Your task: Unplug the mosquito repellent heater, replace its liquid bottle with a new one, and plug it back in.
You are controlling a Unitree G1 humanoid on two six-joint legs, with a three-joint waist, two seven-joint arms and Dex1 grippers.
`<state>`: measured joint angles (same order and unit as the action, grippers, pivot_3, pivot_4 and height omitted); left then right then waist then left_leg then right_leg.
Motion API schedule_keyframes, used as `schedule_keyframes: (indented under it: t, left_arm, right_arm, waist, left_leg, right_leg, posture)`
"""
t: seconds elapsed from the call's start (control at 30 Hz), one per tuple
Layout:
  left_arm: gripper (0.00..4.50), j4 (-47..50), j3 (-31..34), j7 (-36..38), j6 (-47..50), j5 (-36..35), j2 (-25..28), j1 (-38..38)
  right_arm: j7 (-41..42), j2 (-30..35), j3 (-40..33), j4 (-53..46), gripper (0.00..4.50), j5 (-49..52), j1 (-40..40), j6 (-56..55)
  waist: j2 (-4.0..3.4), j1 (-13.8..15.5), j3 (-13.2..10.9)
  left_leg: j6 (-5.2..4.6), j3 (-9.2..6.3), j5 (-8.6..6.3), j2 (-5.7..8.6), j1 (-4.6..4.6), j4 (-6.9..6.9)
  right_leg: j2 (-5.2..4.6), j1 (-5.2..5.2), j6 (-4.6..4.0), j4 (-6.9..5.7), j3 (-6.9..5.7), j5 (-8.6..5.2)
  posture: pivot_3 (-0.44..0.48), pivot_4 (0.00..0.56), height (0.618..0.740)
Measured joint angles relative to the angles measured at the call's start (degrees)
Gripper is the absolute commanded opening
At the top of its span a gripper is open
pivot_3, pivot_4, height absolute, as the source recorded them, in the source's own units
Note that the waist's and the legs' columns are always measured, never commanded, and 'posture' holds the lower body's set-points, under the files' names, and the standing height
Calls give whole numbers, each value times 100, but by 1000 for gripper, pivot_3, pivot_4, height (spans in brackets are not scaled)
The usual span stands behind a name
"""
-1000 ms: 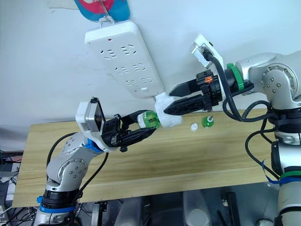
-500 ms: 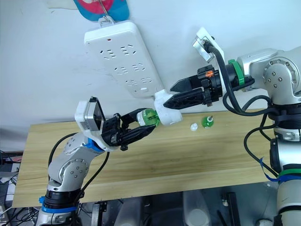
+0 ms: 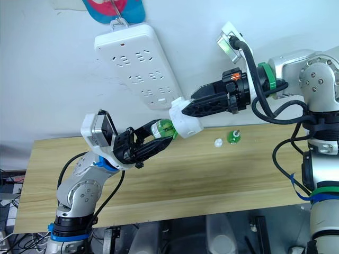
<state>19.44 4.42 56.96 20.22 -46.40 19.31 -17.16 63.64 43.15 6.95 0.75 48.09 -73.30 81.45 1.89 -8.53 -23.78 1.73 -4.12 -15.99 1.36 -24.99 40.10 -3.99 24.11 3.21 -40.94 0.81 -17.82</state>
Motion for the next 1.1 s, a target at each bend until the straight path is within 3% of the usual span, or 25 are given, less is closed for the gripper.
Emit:
schedule_keyframes:
  t: [0.3,0.63,0.73,1.0,1.1]
  left_arm:
    - [2327,-16,-18,3,-106,6,-56,-31]
    - [2327,-91,-27,23,-165,-30,-53,-13]
    - [2327,-78,-21,10,-96,-136,-43,4]
    - [2327,-27,0,-35,70,-332,6,3]
    - [2327,55,21,-137,187,-491,9,-23]
  right_arm:
    - [-181,-108,-130,-78,4438,153,-133,173]
    - [-385,-284,-465,569,4438,168,-325,152]
    - [-380,-223,-466,581,3807,150,-297,145]
    - [-344,94,-423,563,860,14,65,-70]
    - [-276,208,-263,554,860,-206,291,-327]
  waist:
    - [0,-35,0]
    - [0,-115,1]
    - [0,-93,3]
    - [7,-66,66]
    - [5,-78,94]
  left_leg:
    - [0,0,0,0,0,0]
    - [0,2,0,0,-2,0]
    - [0,0,0,1,-2,11]
    - [-1,-1,-1,6,-3,16]
    - [-2,0,-1,5,-3,16]
  right_leg:
    - [0,0,0,-1,0,0]
    - [0,0,0,-5,2,0]
    - [0,-1,1,-6,1,0]
    - [0,-4,3,-4,0,2]
    - [0,-4,3,-4,3,2]
  posture:
    - [-287,322,740]
    - [-280,316,740]
    - [-278,314,740]
    - [-278,316,740]
    - [-275,316,740]
